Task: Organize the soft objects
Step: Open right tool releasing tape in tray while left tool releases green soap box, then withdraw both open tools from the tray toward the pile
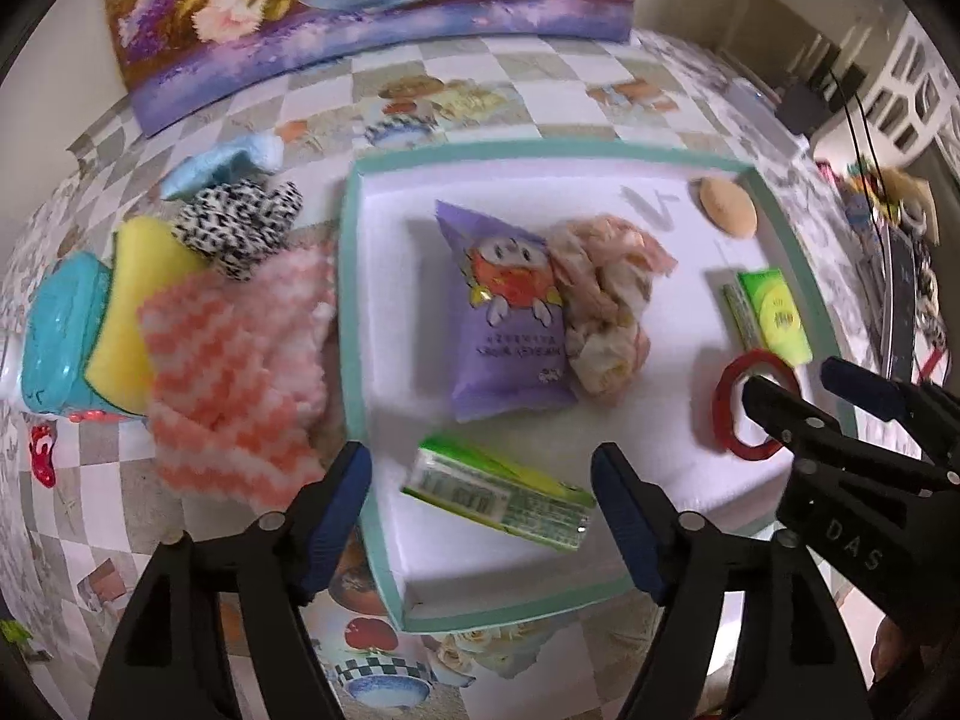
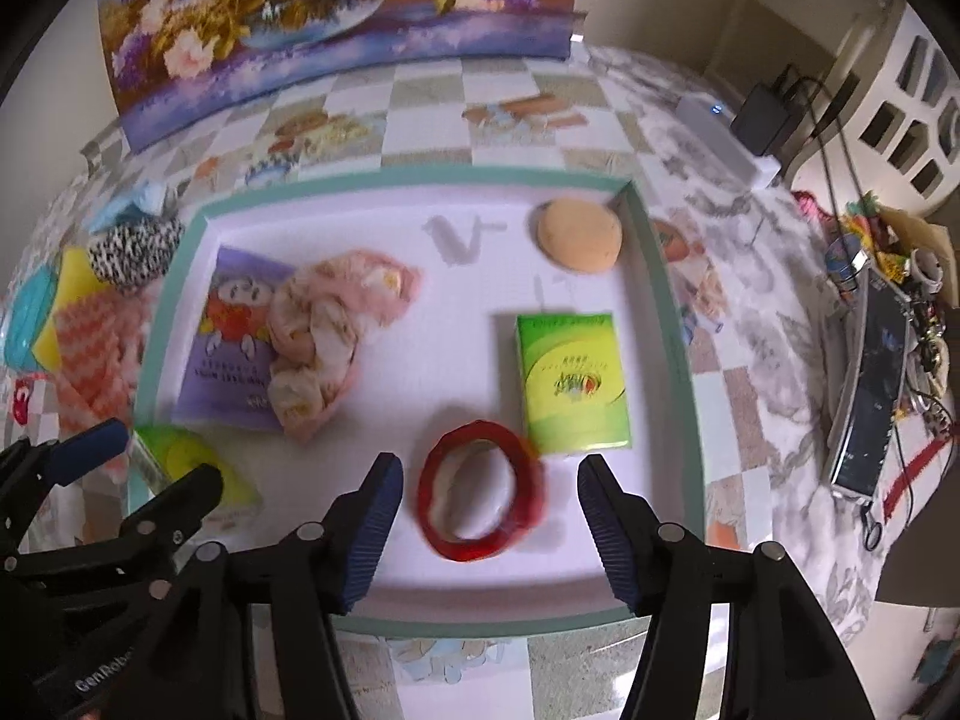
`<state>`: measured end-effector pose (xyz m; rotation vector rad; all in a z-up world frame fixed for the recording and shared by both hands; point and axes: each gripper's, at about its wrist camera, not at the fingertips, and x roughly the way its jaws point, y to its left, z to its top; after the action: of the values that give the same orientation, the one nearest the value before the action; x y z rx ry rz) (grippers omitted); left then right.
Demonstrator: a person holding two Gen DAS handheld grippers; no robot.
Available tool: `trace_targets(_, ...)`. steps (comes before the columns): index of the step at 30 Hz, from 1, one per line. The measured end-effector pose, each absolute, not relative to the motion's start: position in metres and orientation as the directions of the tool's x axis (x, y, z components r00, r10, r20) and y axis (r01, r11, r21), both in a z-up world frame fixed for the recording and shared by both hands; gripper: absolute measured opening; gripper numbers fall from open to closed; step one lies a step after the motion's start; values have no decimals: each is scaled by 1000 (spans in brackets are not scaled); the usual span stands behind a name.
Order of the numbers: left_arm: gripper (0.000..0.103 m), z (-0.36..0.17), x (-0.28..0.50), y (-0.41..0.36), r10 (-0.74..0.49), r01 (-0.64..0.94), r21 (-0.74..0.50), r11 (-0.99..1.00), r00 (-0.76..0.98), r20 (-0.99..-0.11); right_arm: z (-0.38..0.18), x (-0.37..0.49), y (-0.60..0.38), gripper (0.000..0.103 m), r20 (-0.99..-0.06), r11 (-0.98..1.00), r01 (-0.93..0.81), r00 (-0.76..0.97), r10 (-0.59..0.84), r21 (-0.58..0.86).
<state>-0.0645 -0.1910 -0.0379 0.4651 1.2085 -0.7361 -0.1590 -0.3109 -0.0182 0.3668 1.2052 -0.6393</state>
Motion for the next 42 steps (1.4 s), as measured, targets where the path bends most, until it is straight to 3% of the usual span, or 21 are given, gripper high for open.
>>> trace_targets(2,88,-32,-60,-186,-278,708,-60,703,197,-940,-14,-160,-314,66,-933,758,650,232,-273,-60)
trace_targets(33,95,-20,-17,-133,-238,495,-49,867,327,-915,-18,-139,-291,67,-932,809,585,264,-247,-49)
trace_targets(39,97,-15,-11,-125,-200,469,4,883,385,-901,-19,-136,-287,99,-929,816,577,283,-238,-33)
trace_targets(42,102,-11,-6,-116,-188,443,16,896,413,-891,-18,-134,-284,102,-926,823,568,294,-236,-29)
